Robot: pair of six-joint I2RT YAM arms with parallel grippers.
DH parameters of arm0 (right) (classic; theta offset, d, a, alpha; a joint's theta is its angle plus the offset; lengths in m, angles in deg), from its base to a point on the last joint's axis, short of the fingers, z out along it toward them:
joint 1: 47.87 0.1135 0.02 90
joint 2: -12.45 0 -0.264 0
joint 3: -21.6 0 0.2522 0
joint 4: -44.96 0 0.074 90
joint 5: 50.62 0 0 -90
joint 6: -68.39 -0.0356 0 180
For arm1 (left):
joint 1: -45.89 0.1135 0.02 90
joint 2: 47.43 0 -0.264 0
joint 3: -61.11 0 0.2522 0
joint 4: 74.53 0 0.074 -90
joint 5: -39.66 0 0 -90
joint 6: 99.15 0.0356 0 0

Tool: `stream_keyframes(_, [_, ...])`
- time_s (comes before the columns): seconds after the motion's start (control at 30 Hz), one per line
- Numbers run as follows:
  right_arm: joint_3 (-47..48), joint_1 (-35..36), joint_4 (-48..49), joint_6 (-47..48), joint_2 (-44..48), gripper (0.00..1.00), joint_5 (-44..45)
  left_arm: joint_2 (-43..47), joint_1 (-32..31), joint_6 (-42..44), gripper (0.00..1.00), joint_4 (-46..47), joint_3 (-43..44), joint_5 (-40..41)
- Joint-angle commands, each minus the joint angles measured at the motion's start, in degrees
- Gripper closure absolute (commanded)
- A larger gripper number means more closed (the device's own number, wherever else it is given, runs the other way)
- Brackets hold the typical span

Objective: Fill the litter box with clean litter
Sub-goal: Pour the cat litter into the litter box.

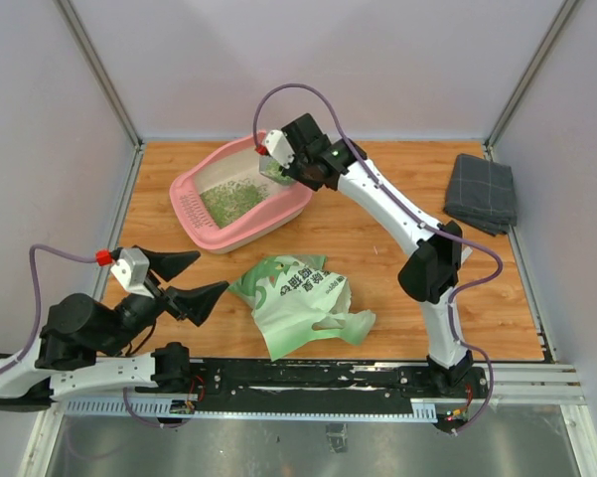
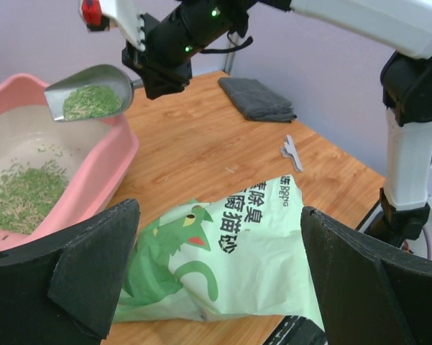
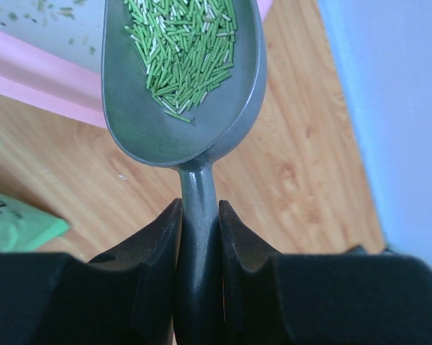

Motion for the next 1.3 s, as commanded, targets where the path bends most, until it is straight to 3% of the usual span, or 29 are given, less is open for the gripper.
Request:
stream_keyframes(0.0, [2.0, 2.3, 5.0, 13.5, -2.3, 0.99, 6.8, 2.0, 0.2, -0.5, 0.01, 1.0, 2.0, -0.6])
stream_keyframes(0.33, [0.6, 8.8, 13.2, 30.7, -5.4, 0.99, 22.0, 2.0, 0.2, -0.8, 0.01, 2.4, 2.2, -0.4])
stream_keyframes(0.6, [-1.1, 11.9, 22.1, 45.6, -6.4, 0.99, 27.9, 2.5, 0.2, -0.7, 0.01, 2.7, 1.8, -0.2])
stream_keyframes(0.93, [-0.9, 13.3, 26.7, 56.4, -8.0, 0.99, 34.7, 5.6, 0.2, 0.5, 0.01, 4.5, 1.1, -0.8])
stream_keyframes(1.07, [-0.8, 13.3, 26.6, 55.1, -7.7, 0.99, 34.4, 6.3, 0.2, 0.2, 0.01, 4.2, 0.6, 0.7])
stream_keyframes(1.27, [1.5, 13.0, 18.7, 41.5, -4.3, 0.99, 26.7, 5.7, 0.2, 0.5, 0.01, 4.5, -0.2, 1.9])
